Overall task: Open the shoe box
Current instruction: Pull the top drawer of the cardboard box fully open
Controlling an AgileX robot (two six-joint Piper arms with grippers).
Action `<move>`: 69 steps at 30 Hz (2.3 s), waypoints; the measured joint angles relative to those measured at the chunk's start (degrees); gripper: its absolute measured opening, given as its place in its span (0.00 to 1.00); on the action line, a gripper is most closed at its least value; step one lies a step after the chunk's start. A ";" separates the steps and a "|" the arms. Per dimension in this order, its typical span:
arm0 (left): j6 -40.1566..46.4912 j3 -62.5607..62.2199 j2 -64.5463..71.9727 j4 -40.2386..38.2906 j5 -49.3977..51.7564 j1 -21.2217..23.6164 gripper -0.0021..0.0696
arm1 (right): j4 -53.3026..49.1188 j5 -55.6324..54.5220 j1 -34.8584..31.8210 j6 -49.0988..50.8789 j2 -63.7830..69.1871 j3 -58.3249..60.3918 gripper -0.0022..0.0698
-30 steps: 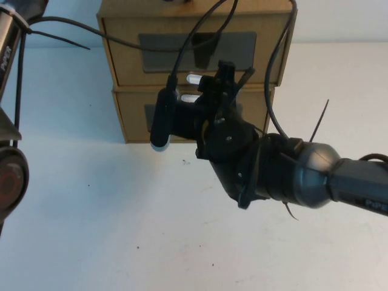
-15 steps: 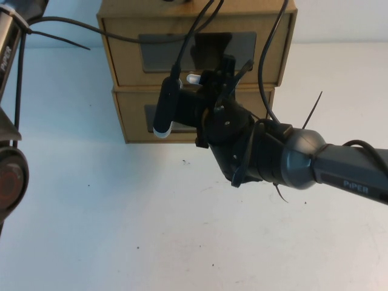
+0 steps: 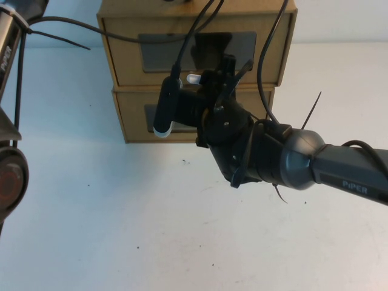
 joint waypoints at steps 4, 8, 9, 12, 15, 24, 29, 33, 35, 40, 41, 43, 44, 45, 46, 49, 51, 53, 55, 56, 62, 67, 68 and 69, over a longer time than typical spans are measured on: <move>0.00 0.00 0.00 0.00 0.00 0.00 0.02 | 0.00 2.93 0.33 0.00 0.00 0.00 0.48; 0.00 0.00 0.00 0.00 0.00 0.00 0.02 | 0.00 6.24 1.82 0.00 0.00 0.00 0.48; 0.00 0.00 0.00 0.00 0.00 0.00 0.02 | 0.00 6.62 2.20 0.00 0.00 0.00 0.48; 0.00 0.00 0.00 0.00 0.00 0.00 0.02 | 0.00 6.60 3.33 0.00 0.00 0.00 0.48; 0.00 0.00 0.00 0.00 0.00 0.00 0.02 | 0.00 5.56 3.59 0.00 0.00 0.00 0.48; 0.00 0.00 0.00 0.00 0.00 0.00 0.02 | 0.00 1.00 3.03 0.00 0.00 0.00 0.48; 0.00 0.00 0.00 0.00 0.00 0.00 0.02 | 0.00 0.45 0.98 0.00 0.14 0.00 0.48; 0.10 0.00 0.00 0.00 0.00 0.00 0.02 | 0.00 0.03 0.58 0.00 0.19 -0.12 0.48; 0.10 0.00 0.00 0.00 0.00 0.00 0.02 | 0.00 -1.10 0.58 0.00 0.19 -0.48 0.48; 0.10 -0.09 0.10 0.00 0.03 0.00 0.02 | -0.11 -3.36 0.58 0.00 0.19 -1.83 0.46; 0.10 -0.09 0.20 0.00 0.14 0.00 0.02 | -0.11 -3.72 0.50 0.00 0.19 -1.95 0.45; 0.10 -0.09 0.18 0.00 0.13 0.00 0.02 | -0.11 -4.40 0.15 0.00 0.19 -2.17 0.43; 0.10 -0.09 0.18 0.00 0.13 0.00 0.02 | -0.23 -4.75 0.02 0.00 0.19 -2.17 0.43; 0.10 -0.09 0.18 0.00 0.13 0.00 0.02 | -0.23 -4.98 -0.21 0.00 0.19 -2.20 0.42; 0.10 -0.09 0.18 -0.03 0.13 0.00 0.02 | -0.46 -5.10 -0.34 0.00 0.28 -2.20 0.41; 0.10 -0.09 0.23 -0.12 0.13 0.00 0.02 | -0.59 -5.12 -0.47 0.00 0.42 -2.30 0.40; 0.10 -0.09 0.23 -0.12 0.13 0.00 0.02 | -0.81 -5.12 -0.47 0.00 0.58 -2.30 0.39; 0.10 -0.09 0.23 -0.12 0.13 0.00 0.02 | -1.10 -4.79 -0.47 0.00 0.80 -2.41 0.37; 0.10 -0.09 0.23 -0.12 0.13 0.00 0.02 | -1.53 -4.31 -0.47 0.00 1.05 -2.63 0.36; 0.10 -0.09 0.23 -0.12 0.13 0.00 0.02 | -1.79 -4.18 -0.47 0.00 1.19 -2.74 0.34; 0.10 -0.09 0.31 -0.15 0.13 0.00 0.02 | -2.38 -3.32 -0.47 -0.10 1.21 -2.87 0.16; 0.10 -0.09 0.31 -0.24 0.13 0.00 0.02 | -2.76 -2.83 -0.47 -0.34 1.21 -2.87 0.13; 0.10 -0.09 0.31 -0.24 0.13 0.00 0.02 | -2.76 -2.83 -0.47 -0.45 1.21 -2.87 0.13; 0.10 -0.09 0.31 -0.24 0.13 0.00 0.02 | -2.76 -2.68 -0.37 -0.57 1.21 -2.87 0.13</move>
